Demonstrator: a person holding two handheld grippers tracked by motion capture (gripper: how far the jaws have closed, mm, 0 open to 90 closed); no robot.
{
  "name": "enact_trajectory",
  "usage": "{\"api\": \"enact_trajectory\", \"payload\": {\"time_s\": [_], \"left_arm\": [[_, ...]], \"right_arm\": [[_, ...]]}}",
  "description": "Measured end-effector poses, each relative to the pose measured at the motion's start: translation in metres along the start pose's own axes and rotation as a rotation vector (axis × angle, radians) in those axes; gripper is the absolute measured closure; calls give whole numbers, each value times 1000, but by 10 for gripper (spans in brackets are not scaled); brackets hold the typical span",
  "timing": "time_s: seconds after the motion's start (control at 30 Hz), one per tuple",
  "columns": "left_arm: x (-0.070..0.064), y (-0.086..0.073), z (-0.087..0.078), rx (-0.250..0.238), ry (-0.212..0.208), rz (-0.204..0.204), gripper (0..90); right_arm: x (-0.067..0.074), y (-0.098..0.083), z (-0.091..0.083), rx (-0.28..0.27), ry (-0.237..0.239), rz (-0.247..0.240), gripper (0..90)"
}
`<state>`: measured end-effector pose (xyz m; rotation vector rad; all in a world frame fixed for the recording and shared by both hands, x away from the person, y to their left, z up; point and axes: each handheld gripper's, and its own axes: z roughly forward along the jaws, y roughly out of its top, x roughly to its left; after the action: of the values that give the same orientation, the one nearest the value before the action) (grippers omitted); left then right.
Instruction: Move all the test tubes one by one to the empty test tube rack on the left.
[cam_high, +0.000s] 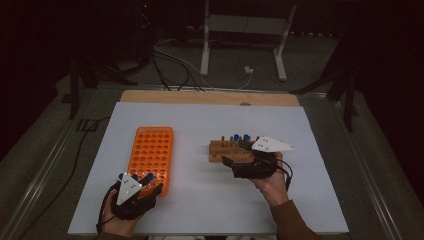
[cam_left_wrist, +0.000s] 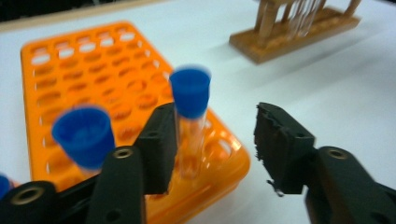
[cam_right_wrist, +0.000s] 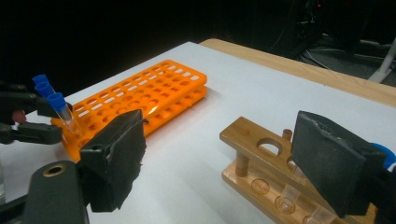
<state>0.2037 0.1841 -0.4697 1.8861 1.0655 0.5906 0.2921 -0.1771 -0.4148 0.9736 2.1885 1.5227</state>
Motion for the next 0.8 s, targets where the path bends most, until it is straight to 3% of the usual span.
{"api": "enact_trajectory", "payload": {"time_s": [0.2,0.4,0.67,0.8], "left_arm": [[-5,13,-4,-57,15,31,349],[-8,27,-3,-97,28,19,202],[-15,41,5,-121,-3,23,137],[-20,45,10,-129,-19,20,115]], "right_arm": [[-3,-1,-1,6,-21,-7,178],[-12,-3,0,19,-77,-15,182],[-31,-5,2,24,-160,9,203],[-40,-6,5,26,-197,22,260]]}}
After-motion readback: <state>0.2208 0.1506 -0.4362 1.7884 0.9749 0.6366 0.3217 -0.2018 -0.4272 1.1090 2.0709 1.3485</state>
